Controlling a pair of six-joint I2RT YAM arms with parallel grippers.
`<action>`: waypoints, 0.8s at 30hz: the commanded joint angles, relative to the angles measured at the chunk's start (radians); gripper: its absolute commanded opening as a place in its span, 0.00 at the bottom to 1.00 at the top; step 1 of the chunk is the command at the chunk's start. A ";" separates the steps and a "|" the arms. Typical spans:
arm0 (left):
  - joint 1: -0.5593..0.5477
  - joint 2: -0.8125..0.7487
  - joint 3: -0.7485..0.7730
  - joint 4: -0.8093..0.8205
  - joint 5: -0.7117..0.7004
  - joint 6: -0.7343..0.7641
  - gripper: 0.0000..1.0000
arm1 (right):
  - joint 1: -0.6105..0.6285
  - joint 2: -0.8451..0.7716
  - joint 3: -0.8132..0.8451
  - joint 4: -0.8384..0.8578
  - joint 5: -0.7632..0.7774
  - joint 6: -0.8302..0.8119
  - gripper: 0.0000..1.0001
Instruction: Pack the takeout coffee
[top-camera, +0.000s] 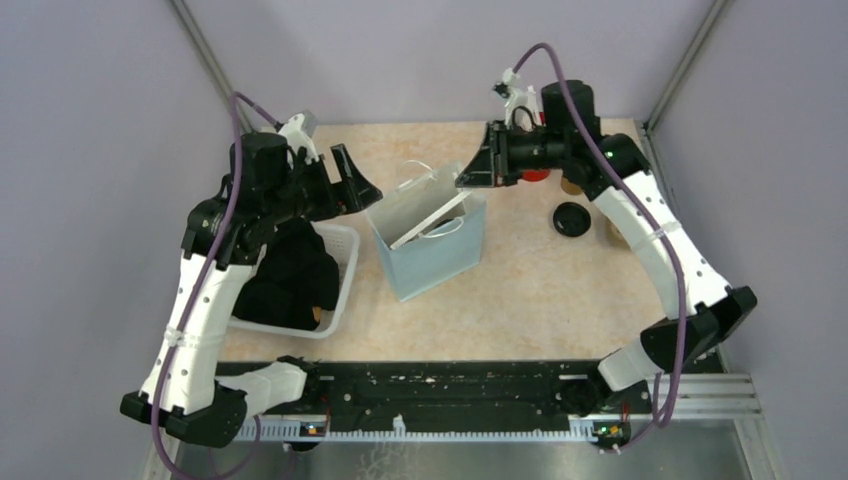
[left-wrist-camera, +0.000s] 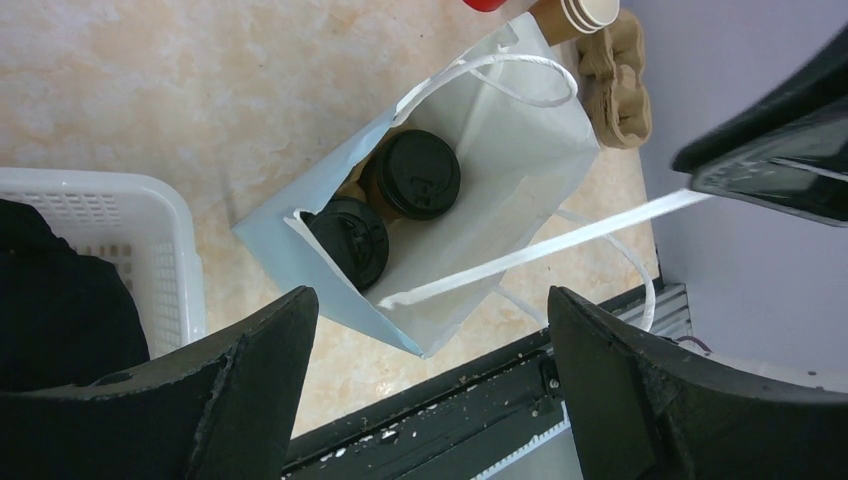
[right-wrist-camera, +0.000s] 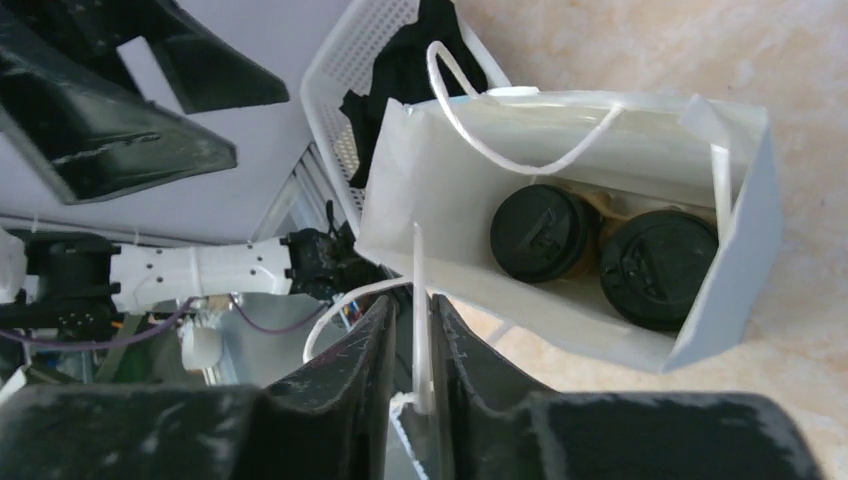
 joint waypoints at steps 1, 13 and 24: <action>0.004 -0.018 0.024 0.006 0.009 0.009 0.91 | 0.039 0.092 0.089 -0.073 0.080 0.000 0.37; 0.004 -0.025 0.084 0.013 -0.050 0.027 0.92 | -0.225 -0.060 0.338 -0.287 0.384 -0.019 0.85; 0.005 -0.218 0.065 0.379 -0.229 0.095 0.99 | -0.225 -0.244 0.420 -0.171 0.479 -0.042 0.99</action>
